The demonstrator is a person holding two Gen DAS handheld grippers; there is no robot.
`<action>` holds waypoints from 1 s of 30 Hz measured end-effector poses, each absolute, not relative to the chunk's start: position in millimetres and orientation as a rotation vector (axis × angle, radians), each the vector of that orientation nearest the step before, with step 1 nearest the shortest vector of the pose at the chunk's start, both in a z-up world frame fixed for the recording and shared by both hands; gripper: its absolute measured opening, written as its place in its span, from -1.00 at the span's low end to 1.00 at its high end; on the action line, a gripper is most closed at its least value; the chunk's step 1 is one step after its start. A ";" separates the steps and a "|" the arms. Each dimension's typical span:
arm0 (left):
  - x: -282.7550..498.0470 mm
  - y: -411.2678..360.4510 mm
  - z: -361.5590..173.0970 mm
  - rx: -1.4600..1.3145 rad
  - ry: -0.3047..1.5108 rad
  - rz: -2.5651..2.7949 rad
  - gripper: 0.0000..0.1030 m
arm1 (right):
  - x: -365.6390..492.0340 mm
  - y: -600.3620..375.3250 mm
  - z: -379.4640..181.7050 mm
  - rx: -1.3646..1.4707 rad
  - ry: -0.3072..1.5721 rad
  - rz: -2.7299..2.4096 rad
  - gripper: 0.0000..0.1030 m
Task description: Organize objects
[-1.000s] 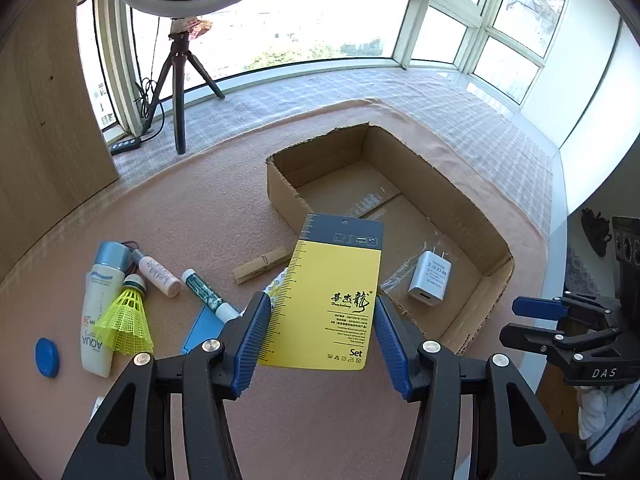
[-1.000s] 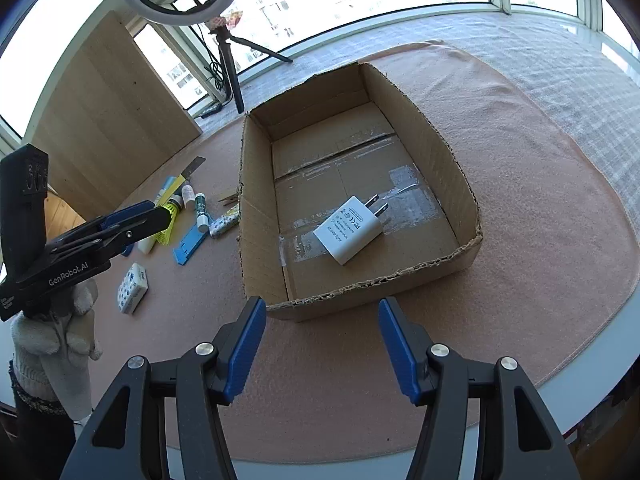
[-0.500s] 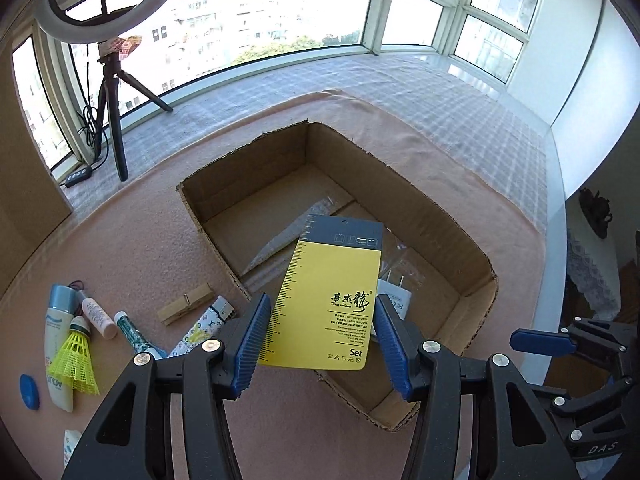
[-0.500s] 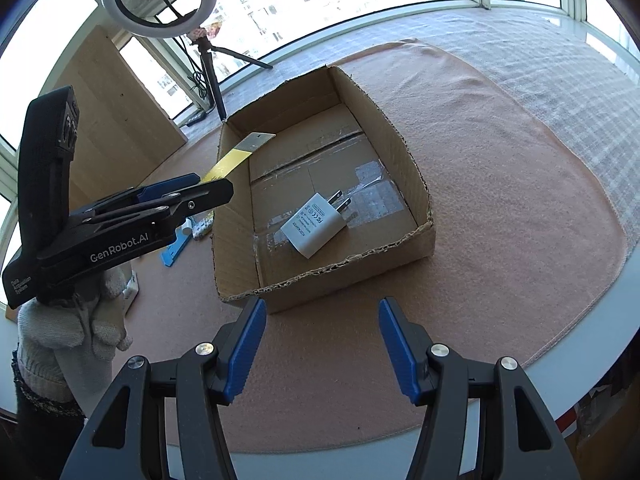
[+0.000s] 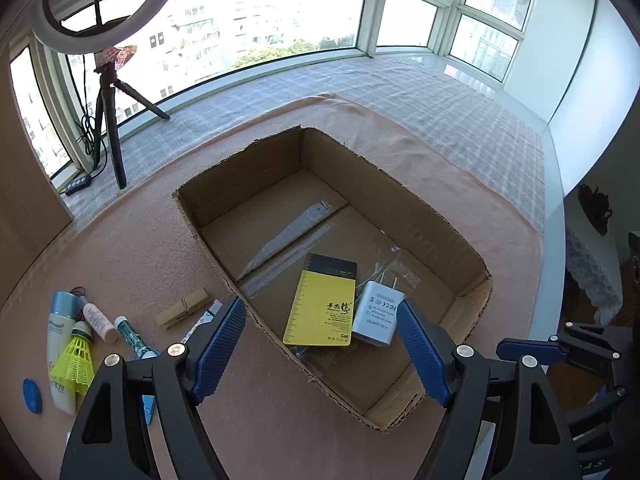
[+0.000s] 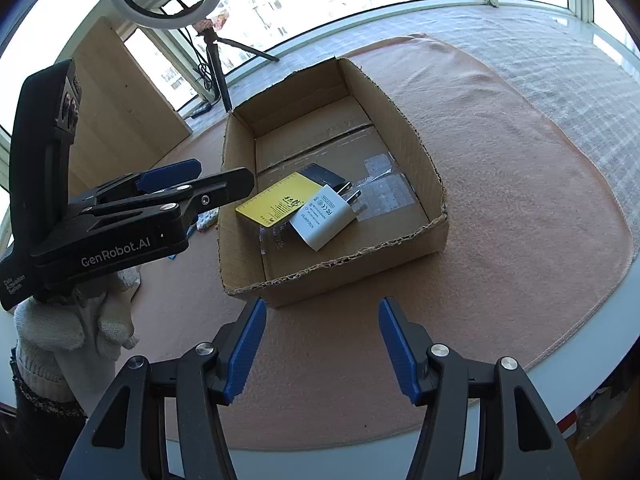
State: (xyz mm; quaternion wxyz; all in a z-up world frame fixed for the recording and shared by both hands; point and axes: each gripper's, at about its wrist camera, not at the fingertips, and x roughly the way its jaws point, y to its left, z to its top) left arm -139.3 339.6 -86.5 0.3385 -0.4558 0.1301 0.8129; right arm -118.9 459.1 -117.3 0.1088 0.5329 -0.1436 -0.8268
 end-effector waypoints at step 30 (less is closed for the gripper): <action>-178.2 147.1 -114.0 -1.412 0.089 2.346 0.52 | -140.7 352.2 -108.8 1.492 -0.224 -2.294 0.08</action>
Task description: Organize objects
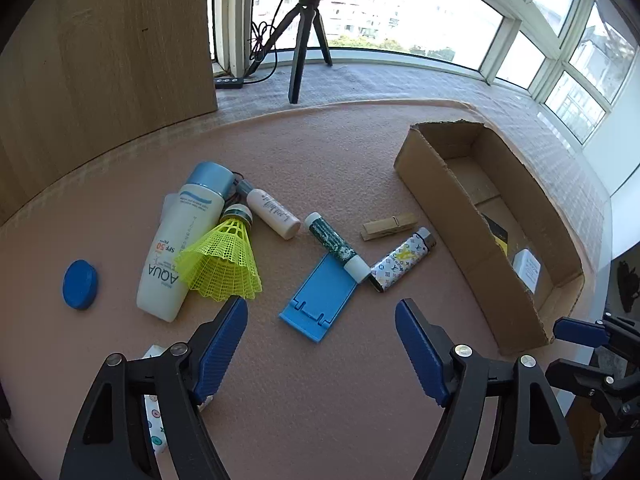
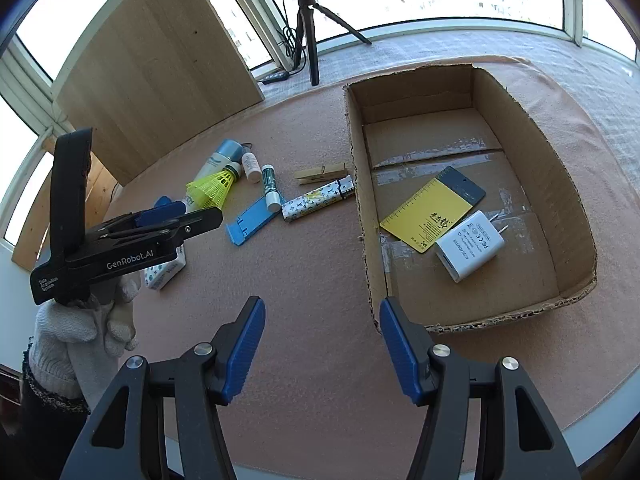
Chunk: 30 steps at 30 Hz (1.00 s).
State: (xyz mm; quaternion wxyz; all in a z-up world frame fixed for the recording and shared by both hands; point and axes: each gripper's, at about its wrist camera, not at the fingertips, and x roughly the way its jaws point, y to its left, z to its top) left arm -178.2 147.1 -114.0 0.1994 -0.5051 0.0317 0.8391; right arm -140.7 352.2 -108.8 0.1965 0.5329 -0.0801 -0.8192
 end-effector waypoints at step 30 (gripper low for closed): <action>-257.0 270.3 -175.6 -1.532 0.218 2.093 -0.51 | -130.7 389.7 -120.0 1.556 -0.285 -2.349 0.08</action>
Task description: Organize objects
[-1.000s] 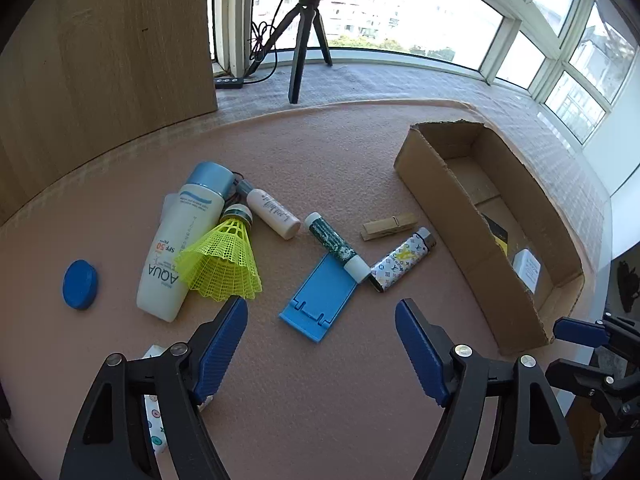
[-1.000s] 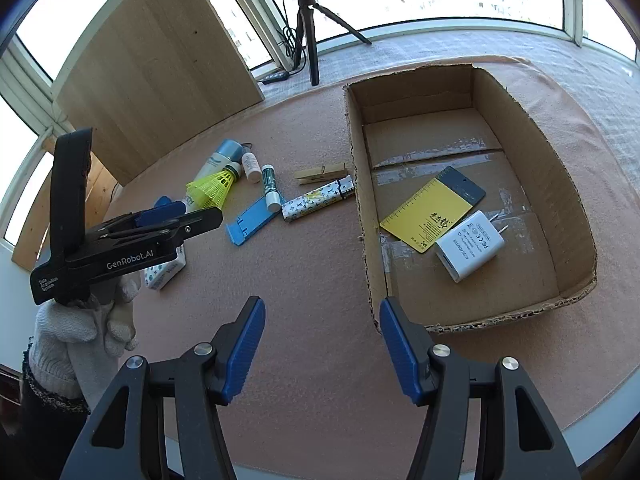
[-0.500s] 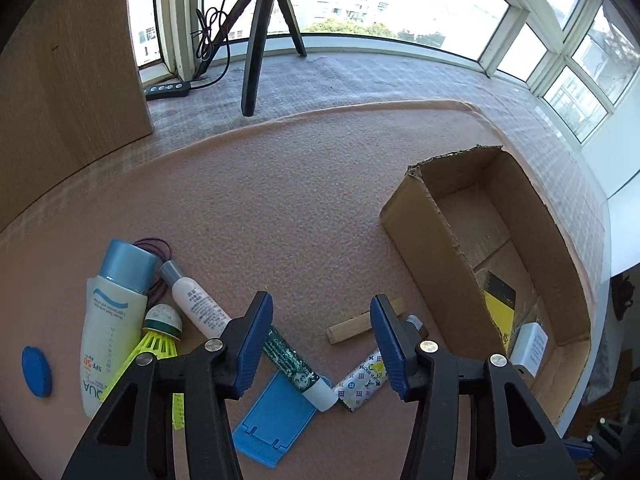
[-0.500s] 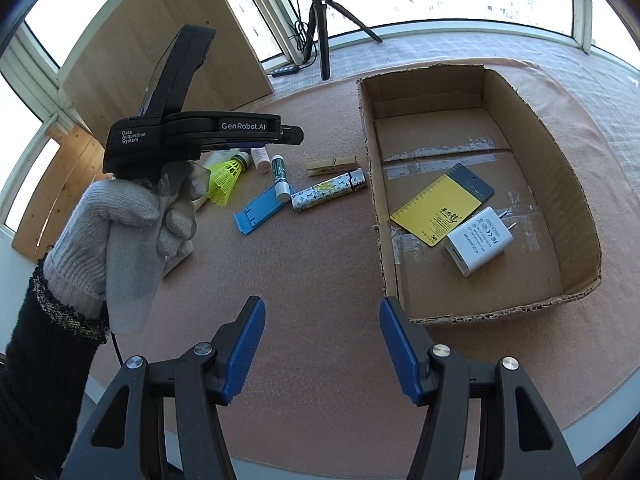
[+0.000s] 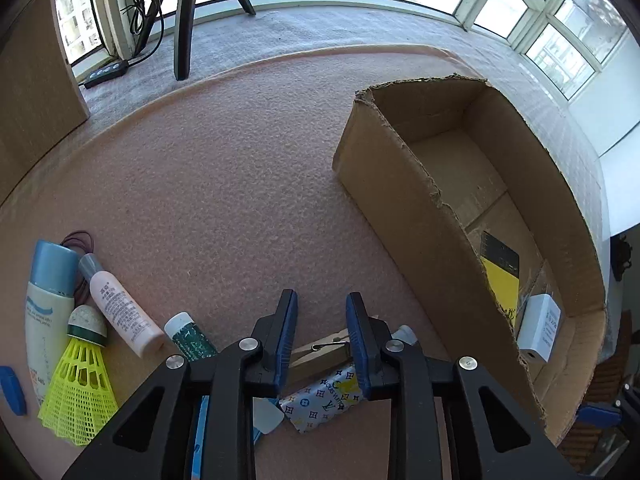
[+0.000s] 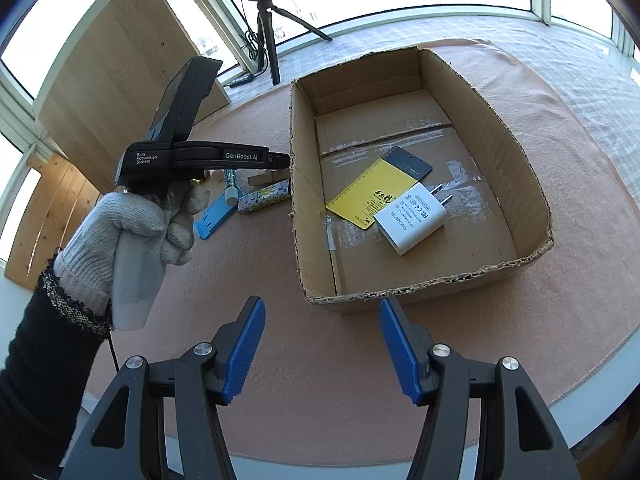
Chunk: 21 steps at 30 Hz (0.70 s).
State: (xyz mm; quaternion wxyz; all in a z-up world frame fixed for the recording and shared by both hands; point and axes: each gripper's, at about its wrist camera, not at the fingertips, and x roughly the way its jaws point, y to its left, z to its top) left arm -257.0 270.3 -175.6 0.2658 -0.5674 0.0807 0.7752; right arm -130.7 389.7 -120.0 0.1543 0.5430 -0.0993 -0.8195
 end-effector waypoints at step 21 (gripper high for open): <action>-124.4 175.6 -177.5 -1.499 0.167 2.142 -0.80 | -122.6 336.3 -118.5 1.500 -0.178 -2.253 0.08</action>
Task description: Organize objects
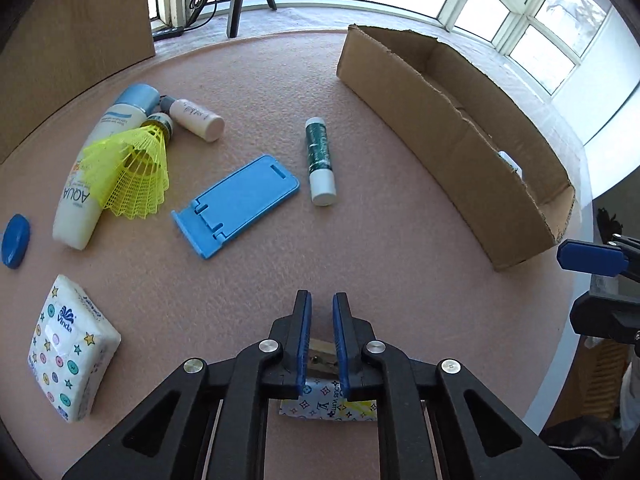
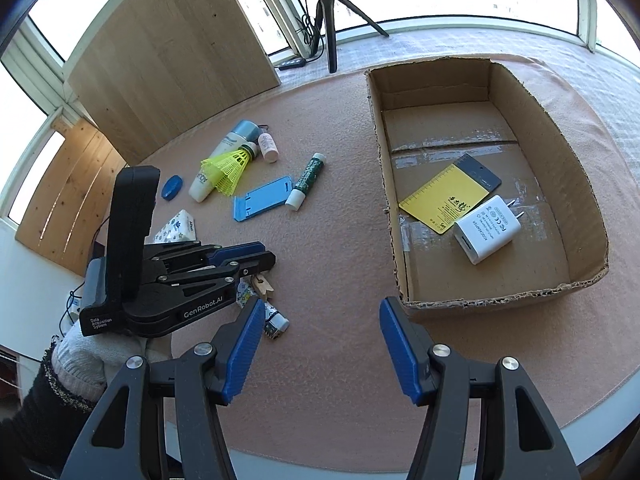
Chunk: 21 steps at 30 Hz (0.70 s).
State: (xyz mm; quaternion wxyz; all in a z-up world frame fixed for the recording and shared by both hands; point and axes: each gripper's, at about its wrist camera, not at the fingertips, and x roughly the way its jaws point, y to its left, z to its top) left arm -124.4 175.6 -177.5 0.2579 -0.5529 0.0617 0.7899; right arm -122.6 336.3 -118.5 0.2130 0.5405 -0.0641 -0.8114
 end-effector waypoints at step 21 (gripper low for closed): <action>-76.8 59.4 -160.3 -1.555 -0.133 2.337 -0.66 | -113.3 247.3 -175.6 1.538 0.111 -2.007 -0.02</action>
